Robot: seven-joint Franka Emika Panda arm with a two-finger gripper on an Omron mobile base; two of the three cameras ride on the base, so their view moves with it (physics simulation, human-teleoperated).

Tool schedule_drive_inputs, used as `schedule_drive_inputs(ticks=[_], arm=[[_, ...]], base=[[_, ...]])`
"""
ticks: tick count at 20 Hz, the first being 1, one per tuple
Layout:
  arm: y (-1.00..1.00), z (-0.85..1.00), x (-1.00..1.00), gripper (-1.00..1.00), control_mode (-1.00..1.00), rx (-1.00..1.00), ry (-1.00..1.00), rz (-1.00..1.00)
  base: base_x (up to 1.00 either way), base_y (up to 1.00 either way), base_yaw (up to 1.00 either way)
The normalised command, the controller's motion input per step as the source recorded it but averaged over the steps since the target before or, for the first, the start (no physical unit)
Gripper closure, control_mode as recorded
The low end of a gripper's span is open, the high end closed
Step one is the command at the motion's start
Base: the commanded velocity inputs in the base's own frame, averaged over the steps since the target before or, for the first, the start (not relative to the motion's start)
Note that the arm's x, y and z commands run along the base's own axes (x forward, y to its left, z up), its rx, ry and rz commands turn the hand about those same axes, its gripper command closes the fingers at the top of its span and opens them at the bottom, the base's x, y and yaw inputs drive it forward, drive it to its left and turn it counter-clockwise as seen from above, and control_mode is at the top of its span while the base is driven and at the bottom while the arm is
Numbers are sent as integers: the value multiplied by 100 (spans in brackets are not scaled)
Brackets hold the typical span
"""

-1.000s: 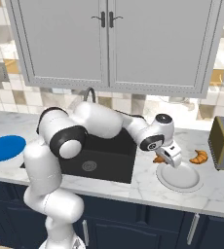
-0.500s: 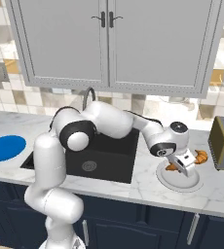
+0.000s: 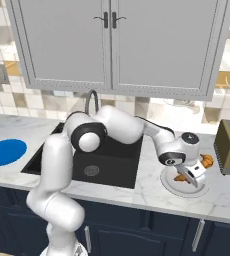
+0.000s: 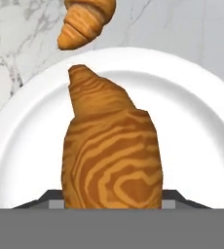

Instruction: Place the pastries on the plates.

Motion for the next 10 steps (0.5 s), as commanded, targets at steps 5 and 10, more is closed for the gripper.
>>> schedule_drive_inputs(ticks=[5,10], arm=[[-22,37,-8,-100,-100,0,2,-3],[-14,41,9,-100,-100,-1,5,-2]], base=[[0,0,0],[0,0,0]])
